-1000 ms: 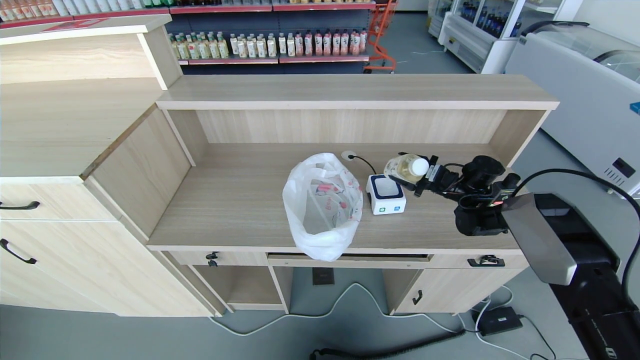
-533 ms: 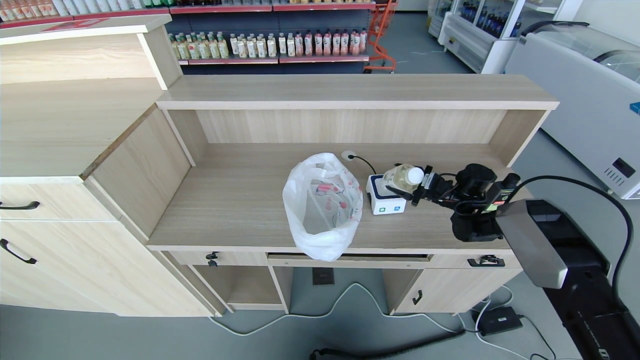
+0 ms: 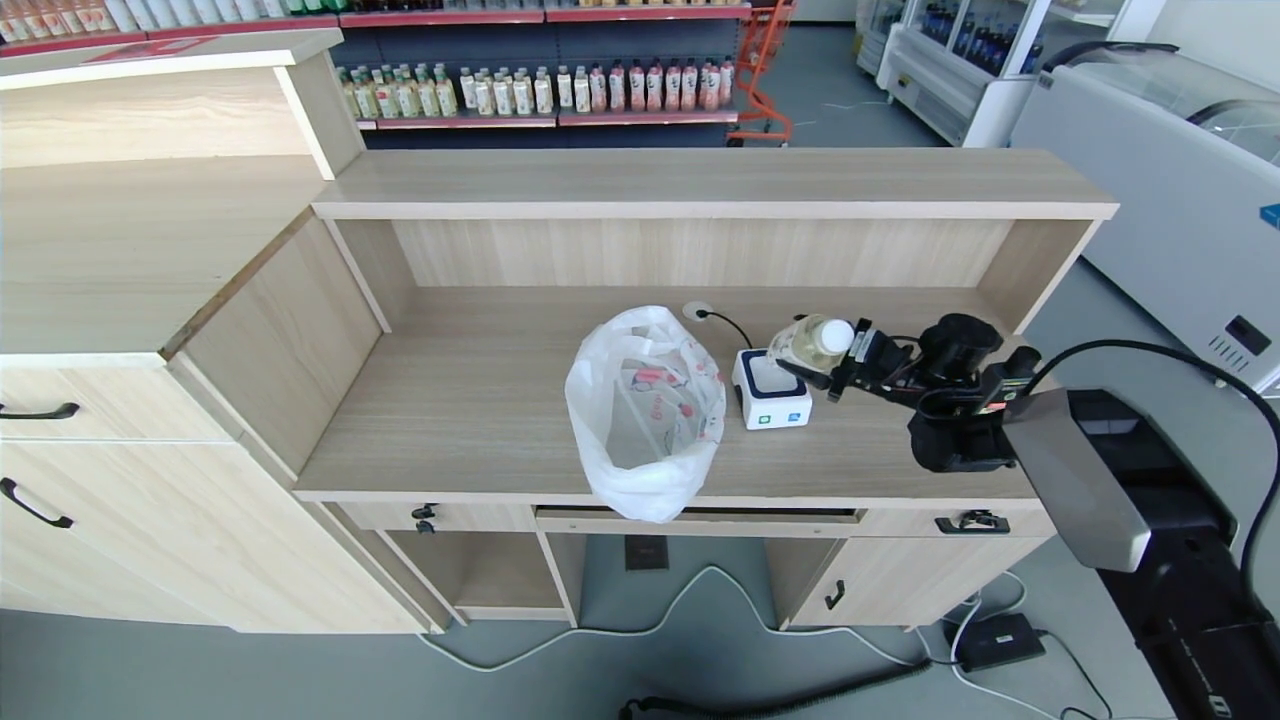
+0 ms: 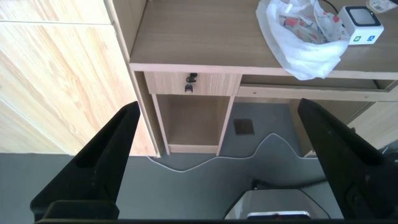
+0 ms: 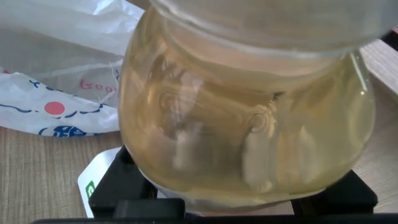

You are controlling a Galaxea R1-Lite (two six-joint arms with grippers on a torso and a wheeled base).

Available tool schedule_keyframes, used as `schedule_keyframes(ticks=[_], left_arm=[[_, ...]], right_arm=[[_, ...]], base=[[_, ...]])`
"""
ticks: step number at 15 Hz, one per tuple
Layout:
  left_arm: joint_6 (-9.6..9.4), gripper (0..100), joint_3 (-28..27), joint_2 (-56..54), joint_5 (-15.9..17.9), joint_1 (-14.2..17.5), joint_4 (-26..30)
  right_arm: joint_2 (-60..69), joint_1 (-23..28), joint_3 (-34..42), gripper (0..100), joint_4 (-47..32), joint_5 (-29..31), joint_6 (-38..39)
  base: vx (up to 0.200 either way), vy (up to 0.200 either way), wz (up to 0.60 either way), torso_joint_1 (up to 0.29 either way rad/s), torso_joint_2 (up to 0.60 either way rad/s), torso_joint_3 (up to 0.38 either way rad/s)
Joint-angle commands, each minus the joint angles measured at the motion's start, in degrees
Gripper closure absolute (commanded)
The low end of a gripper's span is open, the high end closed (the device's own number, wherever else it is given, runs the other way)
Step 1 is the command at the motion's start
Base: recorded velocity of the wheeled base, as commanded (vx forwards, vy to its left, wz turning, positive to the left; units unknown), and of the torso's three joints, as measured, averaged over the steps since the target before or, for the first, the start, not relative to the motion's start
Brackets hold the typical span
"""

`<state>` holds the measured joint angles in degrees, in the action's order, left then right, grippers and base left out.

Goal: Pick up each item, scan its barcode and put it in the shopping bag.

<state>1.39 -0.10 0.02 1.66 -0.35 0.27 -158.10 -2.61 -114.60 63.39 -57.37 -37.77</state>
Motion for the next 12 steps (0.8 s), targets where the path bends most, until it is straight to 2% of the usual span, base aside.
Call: schedule_keyframes(ticks=[1,5,9,12], left_arm=[[0.02,0,0.01,-0.02,0.01,0.00,0.00],[0.02,0,0.01,-0.02,0.01,0.00,0.00],[0.02,0,0.01,-0.02,0.01,0.00,0.00],[0.02,0,0.01,-0.02,0.01,0.00,0.00]], right_arm=[[2.45,0.06,0.01,100,0.15,-0.02,-0.03],[2.97,-0.47,0.26,100,1.21,-0.11,-0.55],[4.03,-0.47,4.74,100,3.67,-0.11,-0.73],[4.03,-0.47,4.92,100,4.37,-0.11,-0.73]], base=[[0.000,0.000,0.00,0.000,0.00,0.000],[0.000,0.000,0.00,0.000,0.00,0.000],[0.000,0.000,0.00,0.000,0.00,0.000],[0.000,0.000,0.00,0.000,0.00,0.000]])
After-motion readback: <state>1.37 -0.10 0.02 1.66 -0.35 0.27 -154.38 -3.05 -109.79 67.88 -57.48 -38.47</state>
